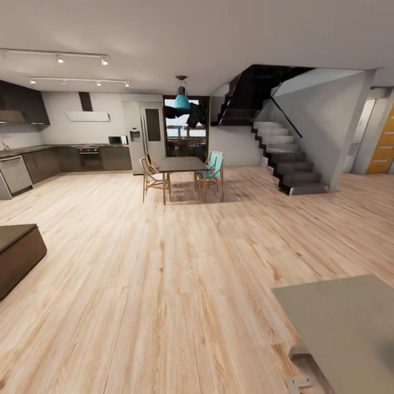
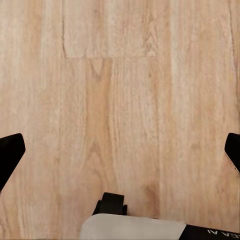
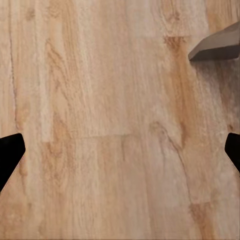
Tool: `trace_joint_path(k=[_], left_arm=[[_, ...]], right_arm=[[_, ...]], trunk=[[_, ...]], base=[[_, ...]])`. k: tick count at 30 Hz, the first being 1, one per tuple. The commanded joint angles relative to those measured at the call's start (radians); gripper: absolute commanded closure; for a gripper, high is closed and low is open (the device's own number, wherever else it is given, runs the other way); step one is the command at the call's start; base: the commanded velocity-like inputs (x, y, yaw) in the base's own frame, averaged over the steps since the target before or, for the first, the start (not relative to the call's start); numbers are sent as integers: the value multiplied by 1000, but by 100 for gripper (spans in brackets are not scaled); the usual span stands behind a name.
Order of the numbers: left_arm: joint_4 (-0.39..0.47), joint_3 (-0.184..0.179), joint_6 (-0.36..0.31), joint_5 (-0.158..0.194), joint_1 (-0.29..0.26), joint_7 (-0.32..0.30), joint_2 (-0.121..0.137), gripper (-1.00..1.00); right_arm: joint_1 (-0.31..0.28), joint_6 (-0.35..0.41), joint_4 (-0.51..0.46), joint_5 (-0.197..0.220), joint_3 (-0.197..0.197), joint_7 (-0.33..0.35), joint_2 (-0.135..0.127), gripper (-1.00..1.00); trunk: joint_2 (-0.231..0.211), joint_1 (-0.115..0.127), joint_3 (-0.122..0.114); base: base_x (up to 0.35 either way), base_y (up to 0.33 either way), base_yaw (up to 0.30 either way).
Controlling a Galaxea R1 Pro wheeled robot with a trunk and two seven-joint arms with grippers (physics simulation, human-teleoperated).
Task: Turn on the radio receiver that's on the table in the living room.
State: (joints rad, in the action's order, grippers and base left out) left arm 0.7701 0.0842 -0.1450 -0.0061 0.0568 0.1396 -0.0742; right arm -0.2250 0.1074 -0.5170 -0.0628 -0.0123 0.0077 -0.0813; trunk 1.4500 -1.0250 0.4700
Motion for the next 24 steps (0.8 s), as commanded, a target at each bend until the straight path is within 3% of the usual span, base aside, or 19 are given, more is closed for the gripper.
trace_joint_path(k=[1, 16, 24], left_arm=[[0, 0, 0, 0, 0, 0, 0, -100], [0, 0, 0, 0, 0, 0, 0, -100], [0, 0, 3, 0, 0, 0, 0, -100]], right_arm=[[0, 0, -1, 0, 0, 0, 0, -100], [0, 0, 0, 0, 0, 0, 0, -100], [1, 0, 0, 1, -1, 0, 0, -100]], trunk=[[0, 0, 0], [0, 0, 0], [0, 0, 0]], base=[[328, 0, 0], [328, 0, -2], [99, 0, -227]])
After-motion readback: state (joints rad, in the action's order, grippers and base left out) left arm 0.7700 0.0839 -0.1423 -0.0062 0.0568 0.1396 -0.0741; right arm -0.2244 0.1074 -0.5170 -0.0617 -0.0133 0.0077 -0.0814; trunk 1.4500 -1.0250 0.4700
